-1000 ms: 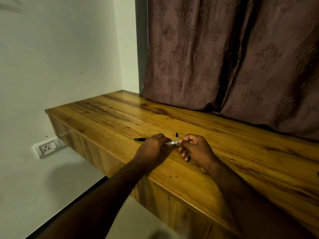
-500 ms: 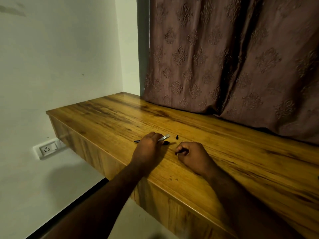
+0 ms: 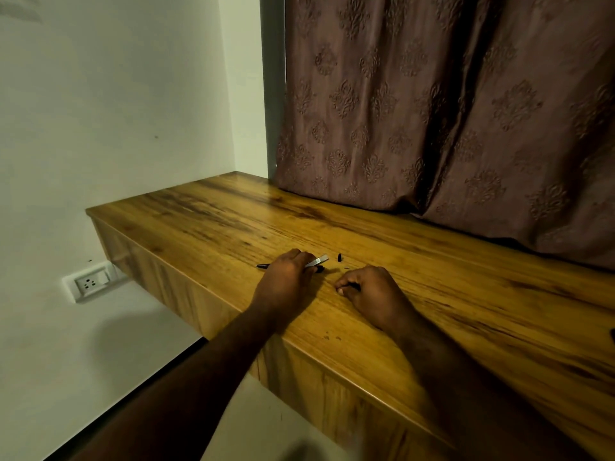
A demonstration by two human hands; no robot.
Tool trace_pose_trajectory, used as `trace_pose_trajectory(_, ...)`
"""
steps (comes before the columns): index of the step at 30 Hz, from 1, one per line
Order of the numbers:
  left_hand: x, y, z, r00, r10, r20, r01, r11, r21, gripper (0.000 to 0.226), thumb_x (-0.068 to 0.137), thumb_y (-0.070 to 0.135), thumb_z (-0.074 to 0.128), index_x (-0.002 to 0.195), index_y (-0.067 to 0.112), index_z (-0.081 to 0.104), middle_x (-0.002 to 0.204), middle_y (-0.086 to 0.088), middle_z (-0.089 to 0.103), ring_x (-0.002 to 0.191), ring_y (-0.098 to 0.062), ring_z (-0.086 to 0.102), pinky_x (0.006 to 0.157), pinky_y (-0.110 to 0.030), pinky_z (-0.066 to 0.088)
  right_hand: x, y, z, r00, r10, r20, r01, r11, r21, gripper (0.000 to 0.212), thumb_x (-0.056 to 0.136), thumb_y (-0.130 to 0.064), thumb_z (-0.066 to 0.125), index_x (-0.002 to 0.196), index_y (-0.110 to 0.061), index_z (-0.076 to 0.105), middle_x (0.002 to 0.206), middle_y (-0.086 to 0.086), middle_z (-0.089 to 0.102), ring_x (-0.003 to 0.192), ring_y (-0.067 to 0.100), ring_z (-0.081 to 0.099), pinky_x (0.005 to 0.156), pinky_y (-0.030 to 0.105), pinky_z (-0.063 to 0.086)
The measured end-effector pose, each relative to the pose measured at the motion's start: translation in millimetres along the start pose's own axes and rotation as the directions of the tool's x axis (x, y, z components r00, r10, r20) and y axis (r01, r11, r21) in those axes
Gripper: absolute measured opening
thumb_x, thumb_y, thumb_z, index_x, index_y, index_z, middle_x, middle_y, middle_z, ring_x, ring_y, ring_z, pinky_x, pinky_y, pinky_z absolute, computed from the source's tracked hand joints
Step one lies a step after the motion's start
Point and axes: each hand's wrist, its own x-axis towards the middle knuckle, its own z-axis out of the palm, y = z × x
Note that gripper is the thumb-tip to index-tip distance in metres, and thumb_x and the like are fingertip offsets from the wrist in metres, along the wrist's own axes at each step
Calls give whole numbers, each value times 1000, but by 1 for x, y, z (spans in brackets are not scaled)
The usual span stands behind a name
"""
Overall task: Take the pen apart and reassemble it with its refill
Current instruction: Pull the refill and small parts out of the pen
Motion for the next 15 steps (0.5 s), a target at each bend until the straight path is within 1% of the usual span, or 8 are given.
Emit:
trace_pose_trajectory(2, 0, 0, 0, 1000, 17, 9, -17, 1000, -2, 22, 96, 22, 49, 111, 14, 63, 98, -4, 62, 85, -18, 54, 68, -28, 37, 0, 0, 0, 1000, -2, 1, 2, 1000, 3, 15, 88, -15, 67, 100, -17, 76, 104, -7, 74, 96, 6, 63, 86, 25, 48)
trace_pose_trajectory(3, 0, 0, 0, 999, 28, 16, -28, 1000, -1, 22, 96, 22, 49, 111, 14, 63, 98, -4, 62, 85, -18, 55, 68, -28, 38, 0, 0, -1, 1000, 13, -15, -12, 999, 45, 15, 88, -15, 67, 100, -16, 76, 101, -8, 73, 94, 4, 62, 83, 23, 47)
trace_pose_trajectory(5, 0, -1, 0, 998, 47, 29, -47, 999, -2, 24, 96, 24, 49, 112, 15, 64, 98, -4, 62, 85, -17, 55, 68, -28, 38, 1, 1, -3, 992, 93, -81, -74, 975, 211, 13, 88, -14, 67, 97, -14, 75, 94, -7, 70, 84, 1, 60, 73, 18, 44)
trace_pose_trajectory(7, 0, 1, -1, 997, 65, 51, -64, 998, -19, 30, 95, 31, 46, 114, 16, 64, 100, -3, 62, 85, -15, 55, 68, -28, 41, 1, 3, -7, 971, 201, -129, -134, 906, 402, 11, 88, -11, 66, 95, -11, 74, 82, -6, 68, 71, 1, 58, 64, 17, 42)
trace_pose_trajectory(10, -2, 5, -2, 991, 105, 83, -100, 993, -61, 46, 93, 49, 38, 115, 18, 65, 98, -3, 62, 83, -15, 57, 67, -32, 47, -1, 4, -11, 950, 303, -83, -181, 745, 642, 11, 89, -4, 63, 96, -4, 72, 73, 3, 67, 61, 13, 55, 54, 23, 46)
trace_pose_trajectory(11, -2, 5, -2, 988, 124, 88, -118, 991, -71, 47, 92, 51, 38, 114, 19, 65, 97, -3, 62, 82, -15, 57, 66, -32, 48, -1, 3, -12, 949, 309, -61, -183, 697, 693, 12, 89, -3, 63, 98, -2, 71, 74, 7, 67, 61, 15, 55, 53, 24, 46)
trace_pose_trajectory(13, -1, 5, -2, 983, 156, 92, -149, 986, -75, 42, 93, 49, 43, 113, 20, 66, 94, -2, 62, 80, -14, 58, 65, -32, 49, 0, 0, -12, 954, 300, -20, -181, 627, 758, 14, 89, -3, 62, 101, 0, 69, 75, 11, 67, 61, 16, 56, 51, 23, 48)
trace_pose_trajectory(15, 0, 5, -1, 979, 181, 94, -176, 982, -61, 33, 94, 41, 51, 114, 19, 66, 92, -1, 61, 78, -13, 57, 64, -31, 48, 1, -2, -10, 960, 279, 6, -179, 598, 782, 14, 89, -3, 63, 101, 1, 69, 76, 11, 67, 60, 16, 57, 50, 23, 48)
